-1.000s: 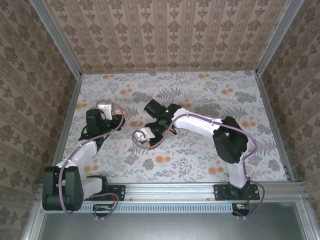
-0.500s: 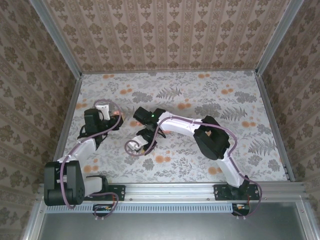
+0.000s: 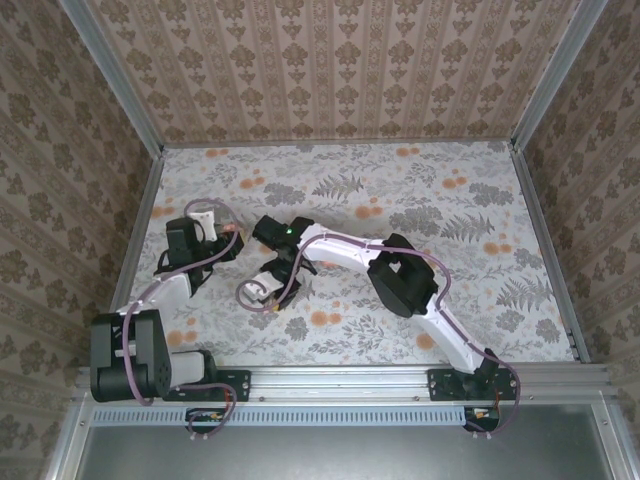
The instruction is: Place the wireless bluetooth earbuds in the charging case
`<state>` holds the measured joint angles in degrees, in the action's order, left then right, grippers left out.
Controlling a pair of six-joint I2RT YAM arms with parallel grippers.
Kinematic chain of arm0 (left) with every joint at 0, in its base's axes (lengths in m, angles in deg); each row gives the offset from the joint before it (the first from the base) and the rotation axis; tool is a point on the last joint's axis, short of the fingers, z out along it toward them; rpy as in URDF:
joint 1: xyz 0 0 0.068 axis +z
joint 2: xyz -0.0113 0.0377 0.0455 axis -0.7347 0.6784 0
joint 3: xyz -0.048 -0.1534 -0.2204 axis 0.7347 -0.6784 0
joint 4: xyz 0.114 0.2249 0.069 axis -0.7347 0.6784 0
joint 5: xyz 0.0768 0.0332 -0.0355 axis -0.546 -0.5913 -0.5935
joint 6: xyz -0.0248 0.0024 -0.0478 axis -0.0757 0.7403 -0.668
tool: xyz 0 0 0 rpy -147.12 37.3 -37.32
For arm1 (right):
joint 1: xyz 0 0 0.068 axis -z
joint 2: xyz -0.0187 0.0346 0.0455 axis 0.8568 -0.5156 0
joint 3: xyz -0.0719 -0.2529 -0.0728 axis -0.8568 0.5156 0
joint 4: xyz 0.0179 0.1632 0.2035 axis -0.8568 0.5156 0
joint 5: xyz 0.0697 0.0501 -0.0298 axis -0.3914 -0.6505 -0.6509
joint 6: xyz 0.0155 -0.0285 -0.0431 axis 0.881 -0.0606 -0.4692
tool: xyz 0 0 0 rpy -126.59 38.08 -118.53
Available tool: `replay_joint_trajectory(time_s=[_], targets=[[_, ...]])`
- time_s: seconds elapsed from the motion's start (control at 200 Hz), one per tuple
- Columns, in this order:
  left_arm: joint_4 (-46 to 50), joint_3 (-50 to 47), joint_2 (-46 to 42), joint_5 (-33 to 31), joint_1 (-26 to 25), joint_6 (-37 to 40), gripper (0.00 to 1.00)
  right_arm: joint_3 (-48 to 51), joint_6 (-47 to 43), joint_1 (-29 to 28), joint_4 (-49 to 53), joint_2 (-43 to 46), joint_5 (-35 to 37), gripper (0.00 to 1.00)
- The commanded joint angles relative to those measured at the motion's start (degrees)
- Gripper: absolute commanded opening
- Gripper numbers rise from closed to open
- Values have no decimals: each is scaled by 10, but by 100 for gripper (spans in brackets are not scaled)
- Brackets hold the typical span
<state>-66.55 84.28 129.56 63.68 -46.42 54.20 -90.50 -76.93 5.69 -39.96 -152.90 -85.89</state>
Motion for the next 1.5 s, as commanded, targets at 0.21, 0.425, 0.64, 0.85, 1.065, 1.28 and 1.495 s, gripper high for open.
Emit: replay_joint_trajectory(time_s=[0.21, 0.425, 0.64, 0.85, 1.065, 1.28, 1.495], targets=[[-24, 21, 5, 24, 12, -17, 13, -57, -22, -12, 63, -47, -30, 42], [-25, 21, 5, 26, 14, -19, 13, -68, -22, -14, 66, -63, -24, 42], [-27, 21, 7, 29, 16, -22, 13, -71, -22, -17, 63, -69, -10, 38], [-29, 20, 8, 31, 16, -23, 13, -71, -20, -21, 51, -75, 11, 33], [-36, 20, 9, 33, 17, -27, 13, -70, -16, -25, 49, -77, 20, 29], [-36, 18, 9, 34, 17, -26, 13, -70, -9, -26, 52, -75, 25, 20], [-33, 19, 6, 36, 17, -27, 13, -44, 21, -22, 36, -47, 35, 17]])
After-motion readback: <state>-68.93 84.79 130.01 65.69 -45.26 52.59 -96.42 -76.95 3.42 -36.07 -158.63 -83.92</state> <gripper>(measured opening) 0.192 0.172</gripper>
